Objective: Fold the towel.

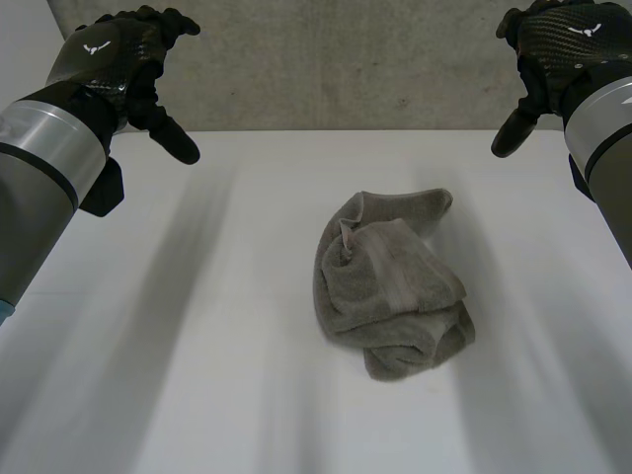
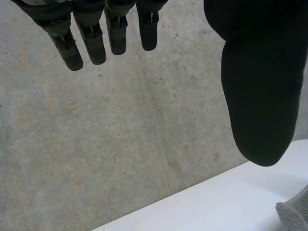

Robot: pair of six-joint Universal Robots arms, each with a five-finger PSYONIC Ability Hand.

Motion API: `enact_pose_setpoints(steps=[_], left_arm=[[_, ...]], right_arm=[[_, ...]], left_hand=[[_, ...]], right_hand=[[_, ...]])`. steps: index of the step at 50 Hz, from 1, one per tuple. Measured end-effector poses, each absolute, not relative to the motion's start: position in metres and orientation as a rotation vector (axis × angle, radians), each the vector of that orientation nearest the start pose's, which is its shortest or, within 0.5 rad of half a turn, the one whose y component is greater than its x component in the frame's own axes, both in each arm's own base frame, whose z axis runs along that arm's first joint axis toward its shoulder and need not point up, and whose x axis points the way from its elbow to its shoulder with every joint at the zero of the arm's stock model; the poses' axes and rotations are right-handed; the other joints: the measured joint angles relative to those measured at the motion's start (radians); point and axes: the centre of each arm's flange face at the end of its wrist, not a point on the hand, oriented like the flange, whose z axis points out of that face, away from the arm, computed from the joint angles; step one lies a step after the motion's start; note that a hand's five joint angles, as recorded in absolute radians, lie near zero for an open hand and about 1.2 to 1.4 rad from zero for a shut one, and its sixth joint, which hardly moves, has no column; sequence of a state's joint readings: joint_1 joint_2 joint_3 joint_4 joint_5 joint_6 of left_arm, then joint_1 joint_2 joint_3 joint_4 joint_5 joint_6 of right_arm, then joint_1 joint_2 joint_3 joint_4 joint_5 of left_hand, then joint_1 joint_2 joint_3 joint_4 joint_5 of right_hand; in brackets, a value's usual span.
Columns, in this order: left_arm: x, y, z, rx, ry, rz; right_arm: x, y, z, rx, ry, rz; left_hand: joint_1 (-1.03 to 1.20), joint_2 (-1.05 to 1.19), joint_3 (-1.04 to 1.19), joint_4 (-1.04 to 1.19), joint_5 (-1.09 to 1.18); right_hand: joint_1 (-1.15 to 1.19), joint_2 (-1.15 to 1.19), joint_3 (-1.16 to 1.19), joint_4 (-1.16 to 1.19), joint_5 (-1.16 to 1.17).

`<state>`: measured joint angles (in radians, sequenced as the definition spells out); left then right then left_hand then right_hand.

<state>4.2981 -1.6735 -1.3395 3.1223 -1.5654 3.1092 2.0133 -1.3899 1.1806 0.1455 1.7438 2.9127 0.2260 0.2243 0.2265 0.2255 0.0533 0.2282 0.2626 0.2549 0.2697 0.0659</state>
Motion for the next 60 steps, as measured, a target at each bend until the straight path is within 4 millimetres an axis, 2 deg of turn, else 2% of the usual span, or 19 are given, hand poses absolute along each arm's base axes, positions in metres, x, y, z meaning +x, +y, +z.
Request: enact_pose_setpoints(steps=[5, 8, 12, 13, 17, 21, 27, 29, 34, 36, 38, 41, 45, 50, 52, 54, 56, 57, 60], left_arm=[[-0.256, -0.255, 0.346, 0.457, 2.311, -2.557], [-0.256, -0.255, 0.345, 0.46, 2.312, -2.555], [-0.256, -0.254, 0.344, 0.463, 2.313, -2.554], [-0.256, -0.254, 0.344, 0.464, 2.313, -2.554], [-0.257, -0.253, 0.344, 0.467, 2.311, -2.558], [-0.257, -0.253, 0.344, 0.467, 2.308, -2.562], [-0.257, -0.253, 0.345, 0.466, 2.299, -2.572], [-0.258, -0.253, 0.346, 0.465, 2.295, -2.577], [-0.258, -0.254, 0.345, 0.464, 2.29, -2.582], [-0.258, -0.254, 0.345, 0.464, 2.289, -2.583], [-0.258, -0.254, 0.345, 0.464, 2.288, -2.585], [-0.258, -0.255, 0.344, 0.465, 2.282, -2.592], [-0.261, -0.257, 0.341, 0.469, 2.269, -2.609], [-0.265, -0.261, 0.333, 0.487, 2.272, -2.614], [-0.267, -0.262, 0.328, 0.505, 2.285, -2.608], [-0.269, -0.263, 0.323, 0.53, 2.303, -2.598], [-0.273, -0.263, 0.315, 0.57, 2.335, -2.58], [-0.276, -0.263, 0.31, 0.597, 2.355, -2.57], [-0.286, -0.259, 0.298, 0.682, 2.411, -2.539]], right_arm=[[0.256, -0.265, 0.353, -0.559, 2.062, -2.243], [0.262, -0.263, 0.344, -0.671, 2.075, -2.203], [0.274, -0.259, 0.319, -0.929, 2.117, -2.091], [0.282, -0.256, 0.305, -1.065, 2.134, -2.011], [0.302, -0.246, 0.271, -1.294, 2.143, -1.813], [0.324, -0.247, 0.245, -1.302, 2.14, -1.699], [0.359, -0.265, 0.202, -1.096, 2.17, -1.577], [0.367, -0.27, 0.187, -1.04, 2.186, -1.539], [0.375, -0.275, 0.165, -0.983, 2.231, -1.485], [0.373, -0.273, 0.17, -0.98, 2.232, -1.492], [0.371, -0.27, 0.177, -0.986, 2.222, -1.5], [0.362, -0.254, 0.2, -1.051, 2.16, -1.512], [0.345, -0.207, 0.222, -1.331, 1.984, -1.434], [0.315, -0.14, 0.216, -1.731, 1.778, -1.212], [0.302, -0.121, 0.21, -1.864, 1.715, -1.129], [0.292, -0.11, 0.205, -1.969, 1.67, -1.067], [0.281, -0.105, 0.201, -2.072, 1.642, -1.012], [0.276, -0.107, 0.199, -2.106, 1.644, -1.0], [0.267, -0.12, 0.199, -2.135, 1.683, -1.028]], left_hand=[[-0.01, -0.011, -0.012, -0.012, -0.008], [-0.014, -0.013, -0.014, -0.015, -0.011], [-0.018, -0.017, -0.019, -0.019, -0.013], [-0.018, -0.017, -0.019, -0.02, -0.014], [-0.023, -0.022, -0.025, -0.024, -0.018], [-0.024, -0.026, -0.027, -0.027, -0.019], [-0.027, -0.026, -0.027, -0.027, -0.019], [-0.028, -0.026, -0.027, -0.028, -0.019], [-0.028, -0.029, -0.03, -0.031, -0.021], [-0.028, -0.029, -0.03, -0.031, -0.022], [-0.028, -0.029, -0.03, -0.031, -0.022], [-0.028, -0.029, -0.03, -0.031, -0.022], [-0.028, -0.029, -0.03, -0.031, -0.022], [-0.027, -0.027, -0.028, -0.029, -0.022], [-0.025, -0.026, -0.028, -0.028, -0.022], [-0.024, -0.022, -0.025, -0.024, -0.02], [-0.022, -0.02, -0.022, -0.022, -0.019], [-0.021, -0.019, -0.022, -0.022, -0.019], [-0.019, -0.016, -0.018, -0.018, -0.019]], right_hand=[[0.0, 0.0, 0.0, 0.0, 0.0], [0.0, 0.0, 0.0, 0.0, 0.0], [0.0, 0.0, 0.0, 0.0, 0.0], [0.0, 0.0, 0.0, 0.0, 0.0], [0.0, 0.0, 0.0, 0.0, 0.0], [0.0, 0.0, 0.0, 0.0, 0.0], [0.0, 0.0, 0.0, 0.0, 0.0], [0.149, 0.132, 0.136, 0.128, 0.155], [0.957, 0.945, 0.91, 0.915, 0.947], [1.072, 1.039, 1.035, 1.054, 1.057], [1.072, 1.039, 1.042, 1.058, 1.058], [1.072, 1.039, 1.057, 1.058, 1.058], [1.072, 1.039, 1.074, 1.059, 1.059], [1.072, 1.039, 1.074, 1.059, 1.063], [1.07, 1.039, 1.074, 1.059, 1.063], [0.903, 0.865, 0.891, 0.875, 0.904], [0.57, 0.551, 0.576, 0.565, 0.573], [0.382, 0.341, 0.368, 0.36, 0.375], [0.055, 0.02, 0.032, 0.022, 0.013]])
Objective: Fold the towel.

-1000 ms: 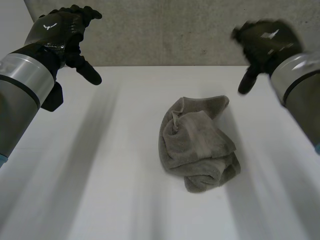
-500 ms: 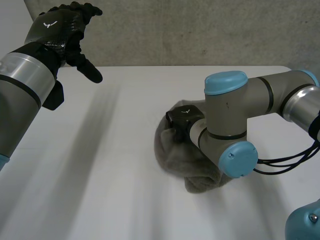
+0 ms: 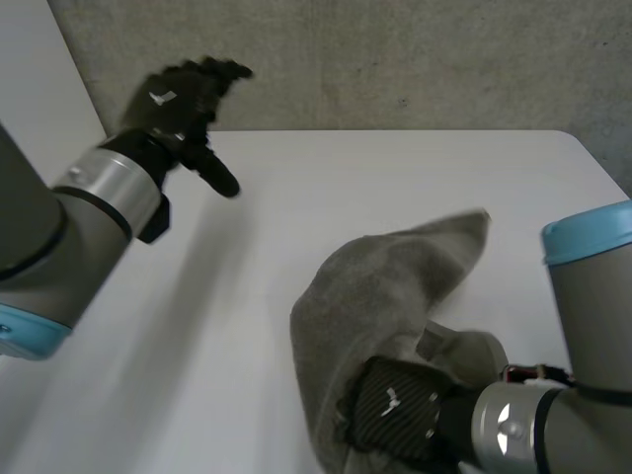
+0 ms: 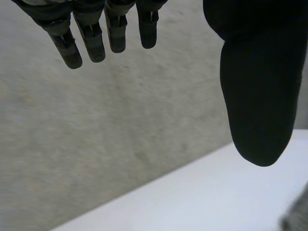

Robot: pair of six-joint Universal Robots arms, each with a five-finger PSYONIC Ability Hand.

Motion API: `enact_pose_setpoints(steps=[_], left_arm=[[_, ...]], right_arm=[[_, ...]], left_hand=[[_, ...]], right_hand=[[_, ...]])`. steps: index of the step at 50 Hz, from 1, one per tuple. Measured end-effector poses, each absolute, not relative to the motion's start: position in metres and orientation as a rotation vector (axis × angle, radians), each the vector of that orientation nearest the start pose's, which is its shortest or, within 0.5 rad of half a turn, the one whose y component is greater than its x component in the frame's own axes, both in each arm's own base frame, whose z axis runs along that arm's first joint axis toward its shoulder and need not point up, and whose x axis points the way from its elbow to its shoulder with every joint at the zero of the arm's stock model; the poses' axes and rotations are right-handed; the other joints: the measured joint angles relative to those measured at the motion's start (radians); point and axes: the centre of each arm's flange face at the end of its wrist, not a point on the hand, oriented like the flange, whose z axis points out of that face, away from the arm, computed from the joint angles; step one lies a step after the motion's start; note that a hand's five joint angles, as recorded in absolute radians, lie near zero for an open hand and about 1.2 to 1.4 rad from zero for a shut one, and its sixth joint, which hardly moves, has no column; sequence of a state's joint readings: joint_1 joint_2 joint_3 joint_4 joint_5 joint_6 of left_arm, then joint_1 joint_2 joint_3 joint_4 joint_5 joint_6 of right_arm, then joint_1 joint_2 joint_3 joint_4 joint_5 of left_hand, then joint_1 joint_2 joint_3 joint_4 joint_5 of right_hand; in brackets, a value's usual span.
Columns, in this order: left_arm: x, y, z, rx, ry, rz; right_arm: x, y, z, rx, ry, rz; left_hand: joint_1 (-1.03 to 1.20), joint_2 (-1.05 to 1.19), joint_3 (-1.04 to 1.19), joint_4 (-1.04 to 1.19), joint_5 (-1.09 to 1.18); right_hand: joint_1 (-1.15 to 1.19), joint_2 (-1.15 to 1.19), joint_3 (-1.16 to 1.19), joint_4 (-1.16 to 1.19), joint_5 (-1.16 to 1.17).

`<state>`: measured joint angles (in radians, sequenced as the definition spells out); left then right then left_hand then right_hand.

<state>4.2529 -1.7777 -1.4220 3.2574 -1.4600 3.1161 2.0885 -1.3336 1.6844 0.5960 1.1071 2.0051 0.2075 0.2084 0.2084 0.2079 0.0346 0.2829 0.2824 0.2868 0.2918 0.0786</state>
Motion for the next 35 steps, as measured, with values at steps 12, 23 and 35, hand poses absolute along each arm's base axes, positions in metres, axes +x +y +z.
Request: enact_pose_setpoints(steps=[12, 23, 35], left_arm=[[-0.336, -0.229, 0.237, 1.23, 2.385, -2.398], [-0.366, -0.197, 0.197, 1.834, 2.118, -2.289], [-0.379, -0.191, 0.167, 2.036, 2.1, -2.158]], right_arm=[[0.249, -0.187, 0.239, -1.615, 1.937, -1.58], [0.211, -0.188, 0.227, -1.254, 2.157, -1.606], [0.19, -0.174, 0.189, -1.246, 2.313, -1.457]], left_hand=[[-0.002, -0.002, -0.002, -0.002, -0.003], [-0.002, -0.002, -0.002, -0.002, -0.003], [0.001, 0.0, 0.0, 0.0, 0.0]], right_hand=[[-0.05, -0.035, -0.042, -0.031, -0.019], [-0.051, -0.035, -0.042, -0.031, -0.019], [-0.054, -0.035, -0.042, -0.031, -0.019]])
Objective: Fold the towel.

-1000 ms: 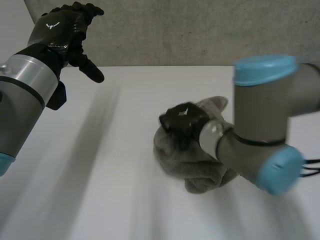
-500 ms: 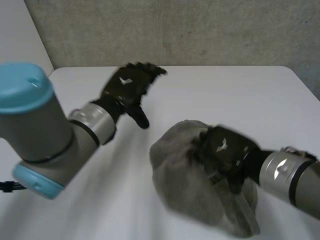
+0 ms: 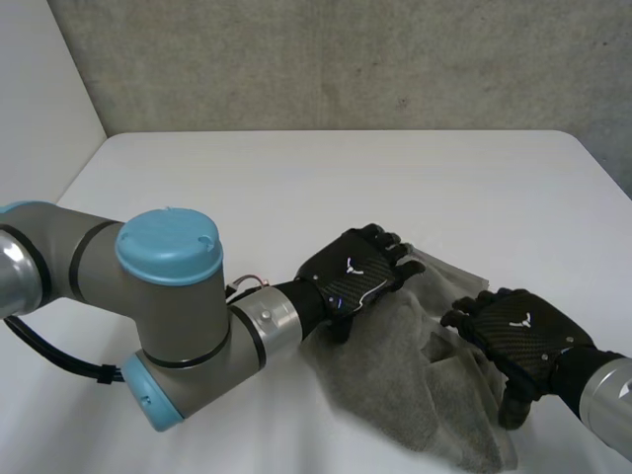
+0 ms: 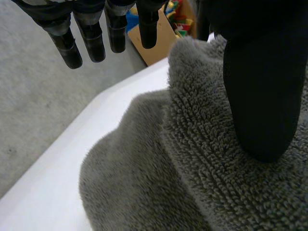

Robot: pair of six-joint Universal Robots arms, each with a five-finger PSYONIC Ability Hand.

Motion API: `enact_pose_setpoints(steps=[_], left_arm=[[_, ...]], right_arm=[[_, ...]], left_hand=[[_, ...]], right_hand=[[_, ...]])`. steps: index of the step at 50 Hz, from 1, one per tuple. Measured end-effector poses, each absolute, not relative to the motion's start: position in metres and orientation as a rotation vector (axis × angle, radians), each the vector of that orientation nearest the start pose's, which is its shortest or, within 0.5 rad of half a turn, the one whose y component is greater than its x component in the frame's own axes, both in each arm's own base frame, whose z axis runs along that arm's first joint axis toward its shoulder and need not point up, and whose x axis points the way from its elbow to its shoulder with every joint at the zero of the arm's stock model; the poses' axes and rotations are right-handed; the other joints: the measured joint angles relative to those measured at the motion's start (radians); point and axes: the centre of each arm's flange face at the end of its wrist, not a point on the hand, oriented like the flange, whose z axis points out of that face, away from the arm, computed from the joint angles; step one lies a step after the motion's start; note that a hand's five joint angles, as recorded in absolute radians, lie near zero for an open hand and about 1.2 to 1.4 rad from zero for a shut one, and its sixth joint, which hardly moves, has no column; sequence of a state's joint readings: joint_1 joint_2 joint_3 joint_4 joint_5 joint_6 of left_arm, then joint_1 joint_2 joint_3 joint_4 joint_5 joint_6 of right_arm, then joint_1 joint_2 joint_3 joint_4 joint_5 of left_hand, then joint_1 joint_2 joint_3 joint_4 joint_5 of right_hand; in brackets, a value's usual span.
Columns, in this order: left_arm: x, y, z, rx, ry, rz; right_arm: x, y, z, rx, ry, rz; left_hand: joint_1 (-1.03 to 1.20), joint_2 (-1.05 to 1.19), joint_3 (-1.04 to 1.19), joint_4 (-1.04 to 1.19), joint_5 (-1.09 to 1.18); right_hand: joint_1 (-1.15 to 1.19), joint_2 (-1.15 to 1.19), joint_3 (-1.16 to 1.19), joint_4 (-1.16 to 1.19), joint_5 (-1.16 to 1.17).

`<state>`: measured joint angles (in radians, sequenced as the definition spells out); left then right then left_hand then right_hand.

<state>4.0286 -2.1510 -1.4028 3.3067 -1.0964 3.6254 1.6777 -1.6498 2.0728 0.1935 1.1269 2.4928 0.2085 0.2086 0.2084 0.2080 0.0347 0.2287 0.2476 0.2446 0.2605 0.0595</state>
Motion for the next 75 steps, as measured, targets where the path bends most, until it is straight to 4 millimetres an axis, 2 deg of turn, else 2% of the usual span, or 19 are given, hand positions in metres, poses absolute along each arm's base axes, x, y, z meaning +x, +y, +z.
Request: enact_pose_setpoints(steps=[6, 11, 22, 27, 38, 41, 44, 46, 50, 53, 57, 58, 59, 60, 63, 66, 69, 72, 75], left_arm=[[-0.377, -0.19, 0.165, 2.058, 2.092, -2.105], [-0.37, -0.184, 0.178, 2.04, 2.08, -2.094], [-0.34, -0.158, 0.211, 1.843, 2.111, -2.161], [-0.334, -0.144, 0.205, 1.666, 2.271, -2.179], [-0.346, -0.138, 0.174, 1.354, 2.571, -2.11], [-0.353, -0.141, 0.164, 1.313, 2.59, -2.079], [-0.36, -0.147, 0.153, 1.282, 2.588, -2.051], [-0.363, -0.15, 0.149, 1.272, 2.58, -2.045], [-0.37, -0.159, 0.15, 1.261, 2.544, -2.071], [-0.376, -0.174, 0.172, 1.227, 2.446, -2.188], [-0.376, -0.206, 0.224, 1.11, 2.235, -2.415], [-0.372, -0.22, 0.25, 1.038, 2.121, -2.518], [-0.369, -0.227, 0.264, 0.998, 2.059, -2.571], [-0.364, -0.238, 0.288, 0.927, 1.948, -2.656], [-0.346, -0.261, 0.348, 0.73, 1.64, -2.852], [-0.331, -0.271, 0.385, 0.6, 1.416, -2.961], [-0.324, -0.275, 0.397, 0.557, 1.305, -3.006], [-0.323, -0.278, 0.383, 0.609, 1.318, -2.993], [-0.323, -0.28, 0.352, 0.708, 1.414, -2.934]], right_arm=[[0.187, -0.182, 0.185, -1.251, 2.313, -1.51], [0.187, -0.199, 0.185, -1.241, 2.302, -1.606], [0.192, -0.26, 0.188, -1.068, 2.323, -1.748], [0.207, -0.284, 0.179, -1.012, 2.297, -1.71], [0.248, -0.305, 0.149, -1.048, 2.238, -1.607], [0.258, -0.309, 0.143, -1.057, 2.226, -1.584], [0.268, -0.313, 0.14, -1.071, 2.216, -1.56], [0.273, -0.315, 0.141, -1.078, 2.21, -1.557], [0.281, -0.327, 0.163, -1.073, 2.165, -1.632], [0.286, -0.343, 0.213, -1.014, 2.065, -1.814], [0.284, -0.353, 0.29, -0.845, 1.882, -2.081], [0.28, -0.353, 0.321, -0.757, 1.791, -2.179], [0.279, -0.352, 0.332, -0.725, 1.755, -2.212], [0.275, -0.349, 0.361, -0.637, 1.658, -2.29], [0.267, -0.337, 0.404, -0.5, 1.495, -2.381], [0.263, -0.326, 0.418, -0.449, 1.453, -2.386], [0.264, -0.319, 0.407, -0.48, 1.532, -2.334], [0.266, -0.312, 0.377, -0.584, 1.693, -2.234], [0.27, -0.304, 0.344, -0.711, 1.827, -2.13]], left_hand=[[0.012, 0.012, 0.011, 0.01, 0.01], [0.019, 0.019, 0.019, 0.019, 0.018], [0.019, 0.02, 0.019, 0.019, 0.02], [0.02, 0.02, 0.019, 0.019, 0.021], [0.033, 0.033, 0.033, 0.033, 0.03], [0.14, 0.14, 0.14, 0.13, 0.13], [0.526, 0.528, 0.527, 0.506, 0.504], [0.745, 0.748, 0.731, 0.732, 0.732], [0.914, 0.931, 0.931, 0.932, 0.911], [0.947, 0.98, 0.981, 0.982, 0.952], [0.961, 0.998, 0.999, 1.001, 0.967], [0.962, 1.0, 1.001, 1.004, 0.967], [0.965, 1.001, 1.002, 1.005, 0.967], [0.965, 1.001, 1.004, 1.006, 0.97], [0.971, 1.002, 1.006, 1.007, 0.983], [0.98, 1.002, 1.007, 1.009, 0.99], [0.985, 1.003, 1.007, 1.009, 0.99], [0.99, 1.003, 1.008, 1.01, 0.99], [0.99, 1.005, 1.008, 1.01, 0.994]], right_hand=[[0.0, 0.0, 0.0, 0.0, 0.0], [0.0, 0.0, 0.0, 0.0, 0.0], [0.0, 0.0, 0.0, 0.0, 0.0], [0.0, 0.0, 0.0, 0.0, 0.0], [0.059, 0.035, 0.041, 0.023, 0.06], [0.312, 0.295, 0.299, 0.278, 0.306], [0.891, 0.893, 0.875, 0.853, 0.878], [1.084, 1.066, 1.058, 1.042, 1.075], [1.105, 1.078, 1.094, 1.077, 1.099], [1.105, 1.078, 1.094, 1.077, 1.099], [1.105, 1.078, 1.094, 1.077, 1.099], [1.106, 1.078, 1.094, 1.077, 1.099], [1.106, 1.078, 1.094, 1.077, 1.099], [1.106, 1.078, 1.094, 1.077, 1.099], [1.106, 1.078, 1.094, 1.077, 1.099], [1.106, 1.078, 1.094, 1.077, 1.099], [1.106, 1.078, 1.094, 1.077, 1.099], [1.106, 1.078, 1.094, 1.077, 1.099], [1.106, 1.078, 1.094, 1.077, 1.1]])
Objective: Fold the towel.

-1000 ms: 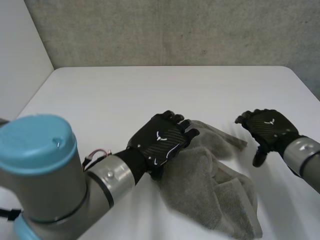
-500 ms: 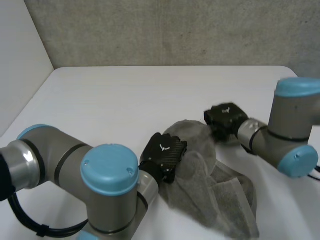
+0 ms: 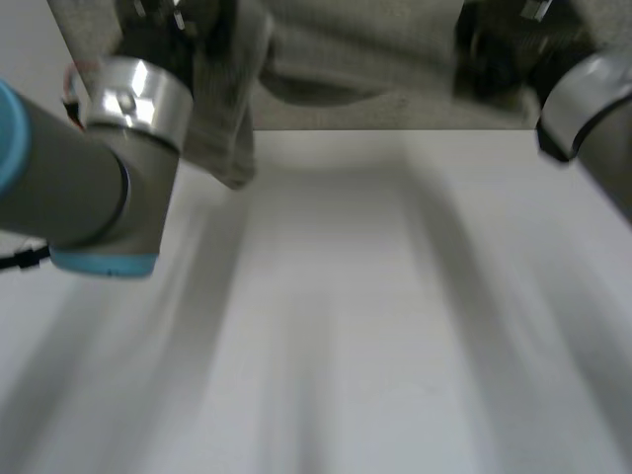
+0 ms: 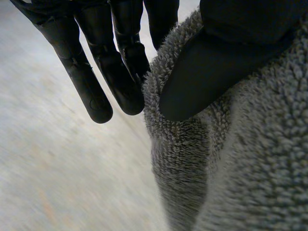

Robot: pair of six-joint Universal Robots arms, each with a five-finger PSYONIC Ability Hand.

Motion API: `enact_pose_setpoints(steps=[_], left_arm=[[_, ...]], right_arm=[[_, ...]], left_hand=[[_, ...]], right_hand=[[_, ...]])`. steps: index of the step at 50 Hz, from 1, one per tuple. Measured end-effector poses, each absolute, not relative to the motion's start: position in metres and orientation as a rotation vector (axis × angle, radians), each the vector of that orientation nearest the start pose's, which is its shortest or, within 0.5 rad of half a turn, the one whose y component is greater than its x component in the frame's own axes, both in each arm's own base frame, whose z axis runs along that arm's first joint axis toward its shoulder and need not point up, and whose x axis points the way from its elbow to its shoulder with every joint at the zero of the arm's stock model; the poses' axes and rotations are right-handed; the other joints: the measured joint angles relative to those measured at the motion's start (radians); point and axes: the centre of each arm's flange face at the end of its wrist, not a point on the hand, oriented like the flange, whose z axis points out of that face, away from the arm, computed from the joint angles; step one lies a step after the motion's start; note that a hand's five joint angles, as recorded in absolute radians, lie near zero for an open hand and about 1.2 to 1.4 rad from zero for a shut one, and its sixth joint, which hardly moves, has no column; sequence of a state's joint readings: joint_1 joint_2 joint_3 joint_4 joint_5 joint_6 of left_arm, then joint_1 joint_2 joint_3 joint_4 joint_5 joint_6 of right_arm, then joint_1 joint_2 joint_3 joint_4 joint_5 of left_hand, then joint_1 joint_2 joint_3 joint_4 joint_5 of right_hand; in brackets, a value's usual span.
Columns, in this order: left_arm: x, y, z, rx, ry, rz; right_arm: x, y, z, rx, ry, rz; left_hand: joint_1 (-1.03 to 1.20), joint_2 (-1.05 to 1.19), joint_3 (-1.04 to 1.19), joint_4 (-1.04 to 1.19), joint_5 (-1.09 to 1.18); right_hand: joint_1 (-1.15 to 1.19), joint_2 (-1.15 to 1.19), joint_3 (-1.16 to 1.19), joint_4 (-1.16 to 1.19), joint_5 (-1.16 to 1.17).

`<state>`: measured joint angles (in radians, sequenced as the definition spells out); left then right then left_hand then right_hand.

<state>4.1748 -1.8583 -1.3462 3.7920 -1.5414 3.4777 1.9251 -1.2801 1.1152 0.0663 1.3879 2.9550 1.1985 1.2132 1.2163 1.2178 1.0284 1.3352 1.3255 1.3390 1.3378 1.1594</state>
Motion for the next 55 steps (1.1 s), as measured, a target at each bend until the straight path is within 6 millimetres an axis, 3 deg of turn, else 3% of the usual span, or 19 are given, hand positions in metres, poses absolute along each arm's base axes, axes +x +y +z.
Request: enact_pose_setpoints(steps=[5, 9, 14, 18, 22, 29, 36, 47, 55], left_arm=[[-0.317, -0.281, 0.279, 0.905, 1.655, -2.762], [-0.304, -0.276, 0.22, 1.031, 1.864, -2.587], [-0.287, -0.266, 0.172, 1.117, 2.054, -2.412], [-0.275, -0.256, 0.151, 1.156, 2.164, -2.3], [-0.268, -0.251, 0.148, 1.159, 2.215, -2.242], [-0.255, -0.249, 0.167, 1.1, 2.242, -2.215], [-0.247, -0.232, 0.18, 1.076, 2.295, -2.183], [-0.249, -0.183, 0.162, 1.094, 2.536, -2.045], [-0.244, -0.177, 0.155, 0.994, 2.542, -1.989]], right_arm=[[0.273, -0.29, 0.29, -0.897, 1.972, -1.965], [0.272, -0.28, 0.247, -0.985, 2.046, -1.839], [0.268, -0.27, 0.213, -1.026, 2.116, -1.73], [0.264, -0.263, 0.2, -1.068, 2.153, -1.686], [0.257, -0.262, 0.2, -1.091, 2.175, -1.695], [0.232, -0.269, 0.205, -1.054, 2.242, -1.746], [0.208, -0.274, 0.193, -0.981, 2.329, -1.743], [0.202, -0.275, 0.18, -0.948, 2.348, -1.739], [0.204, -0.272, 0.174, -0.953, 2.318, -1.732]], left_hand=[[-0.005, -0.02, -0.025, -0.026, -0.008], [-0.136, -0.15, -0.153, -0.148, -0.13], [-0.487, -0.51, -0.512, -0.499, -0.485], [-0.799, -0.84, -0.841, -0.845, -0.817], [-0.934, -0.976, -0.977, -0.977, -0.951], [-1.002, -1.026, -1.028, -1.031, -0.996], [-1.015, -1.029, -1.033, -1.034, -1.003], [-1.011, -1.027, -1.03, -1.031, -1.003], [-1.014, -1.029, -1.032, -1.033, -1.004]], right_hand=[[0.0, 0.0, 0.0, 0.0, 0.006], [0.0, 0.0, 0.0, 0.0, 0.006], [0.0, 0.0, 0.0, 0.0, 0.006], [0.0, 0.0, 0.0, 0.0, 0.006], [0.0, 0.0, 0.0, 0.0, 0.006], [0.0, 0.0, 0.0, 0.0, 0.007], [0.0, 0.0, 0.002, 0.0, 0.022], [0.0, 0.0, 0.002, 0.0, 0.022], [0.0, 0.0, 0.002, 0.0, 0.022]])
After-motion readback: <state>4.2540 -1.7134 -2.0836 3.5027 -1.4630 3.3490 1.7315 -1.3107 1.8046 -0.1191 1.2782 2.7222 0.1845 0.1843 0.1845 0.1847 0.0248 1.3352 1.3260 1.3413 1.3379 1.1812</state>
